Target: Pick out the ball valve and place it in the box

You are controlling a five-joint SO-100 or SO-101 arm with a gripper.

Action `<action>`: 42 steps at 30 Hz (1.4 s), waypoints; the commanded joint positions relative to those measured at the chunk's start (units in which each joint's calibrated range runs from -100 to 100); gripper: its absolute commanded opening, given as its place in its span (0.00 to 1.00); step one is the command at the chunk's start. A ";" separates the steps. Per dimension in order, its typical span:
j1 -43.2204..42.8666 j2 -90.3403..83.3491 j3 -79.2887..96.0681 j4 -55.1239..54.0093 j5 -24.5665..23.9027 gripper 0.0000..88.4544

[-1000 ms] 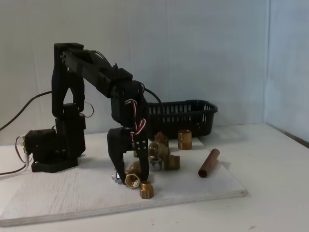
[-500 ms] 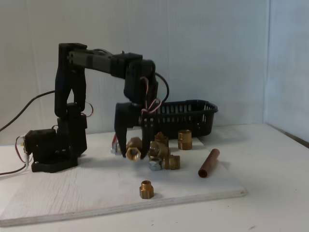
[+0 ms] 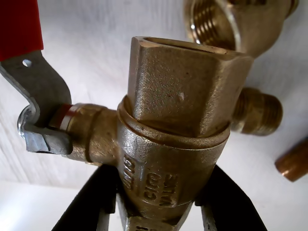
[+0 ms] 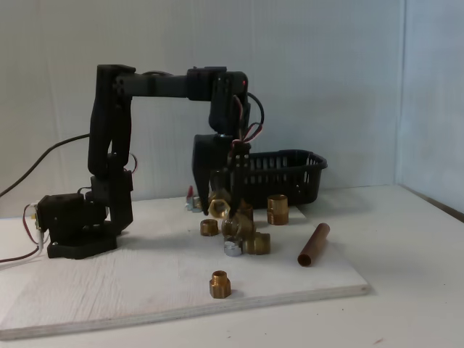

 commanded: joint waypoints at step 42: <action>-29.49 -2.11 -37.28 1.55 -33.53 0.04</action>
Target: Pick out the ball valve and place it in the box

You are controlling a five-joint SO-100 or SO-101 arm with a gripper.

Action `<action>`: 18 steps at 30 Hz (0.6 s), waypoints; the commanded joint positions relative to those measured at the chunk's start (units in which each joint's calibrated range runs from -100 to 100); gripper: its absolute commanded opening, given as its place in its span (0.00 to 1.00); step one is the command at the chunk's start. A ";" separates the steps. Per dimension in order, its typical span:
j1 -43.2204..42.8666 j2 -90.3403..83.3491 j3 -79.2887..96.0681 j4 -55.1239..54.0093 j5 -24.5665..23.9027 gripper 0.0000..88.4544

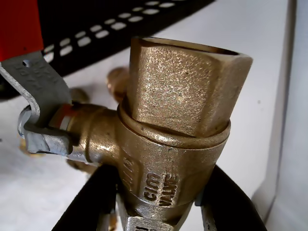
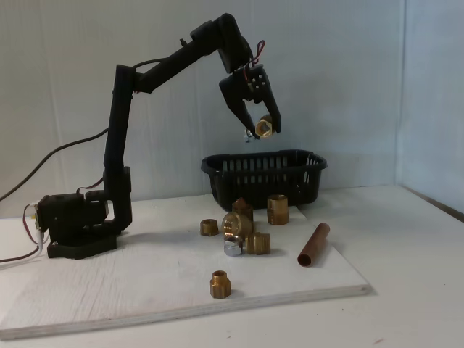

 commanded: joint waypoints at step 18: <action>-0.82 -2.19 -4.14 0.34 -18.22 0.04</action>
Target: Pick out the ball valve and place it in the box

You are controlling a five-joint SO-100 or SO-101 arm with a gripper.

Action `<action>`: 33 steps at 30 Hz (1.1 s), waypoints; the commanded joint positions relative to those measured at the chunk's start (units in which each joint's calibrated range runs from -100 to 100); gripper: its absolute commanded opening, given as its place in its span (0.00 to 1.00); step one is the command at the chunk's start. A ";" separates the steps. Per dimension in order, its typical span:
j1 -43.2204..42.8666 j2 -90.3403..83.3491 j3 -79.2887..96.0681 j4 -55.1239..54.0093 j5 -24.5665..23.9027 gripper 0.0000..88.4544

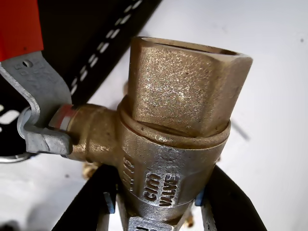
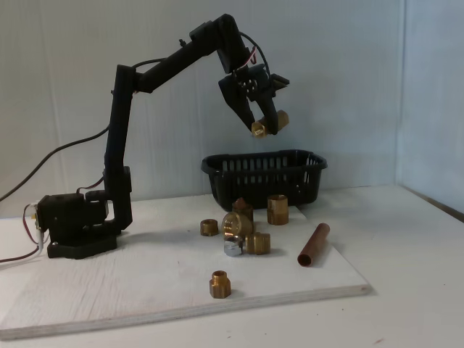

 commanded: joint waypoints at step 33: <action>-6.57 -1.68 -2.88 -1.81 -18.71 0.04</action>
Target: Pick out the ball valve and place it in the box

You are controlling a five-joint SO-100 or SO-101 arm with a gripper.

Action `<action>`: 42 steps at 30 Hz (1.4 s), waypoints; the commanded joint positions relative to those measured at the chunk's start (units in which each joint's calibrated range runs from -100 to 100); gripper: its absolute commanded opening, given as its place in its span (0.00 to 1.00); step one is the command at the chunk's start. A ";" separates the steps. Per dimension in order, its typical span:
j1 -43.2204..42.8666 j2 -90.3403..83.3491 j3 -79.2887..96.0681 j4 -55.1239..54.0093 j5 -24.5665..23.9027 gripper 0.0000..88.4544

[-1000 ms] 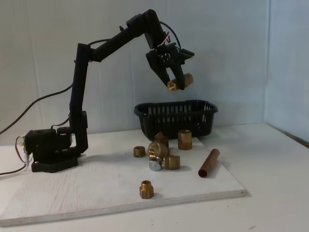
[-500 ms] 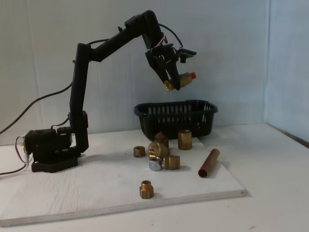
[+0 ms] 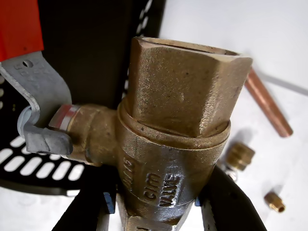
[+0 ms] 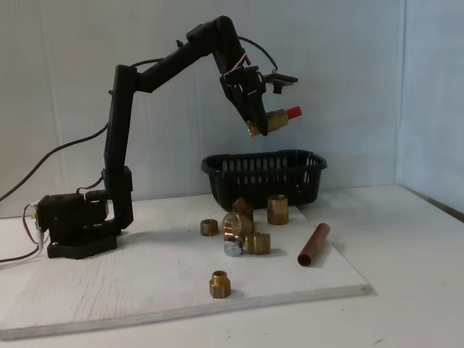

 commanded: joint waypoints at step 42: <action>-7.36 -0.24 7.77 0.60 -4.87 0.03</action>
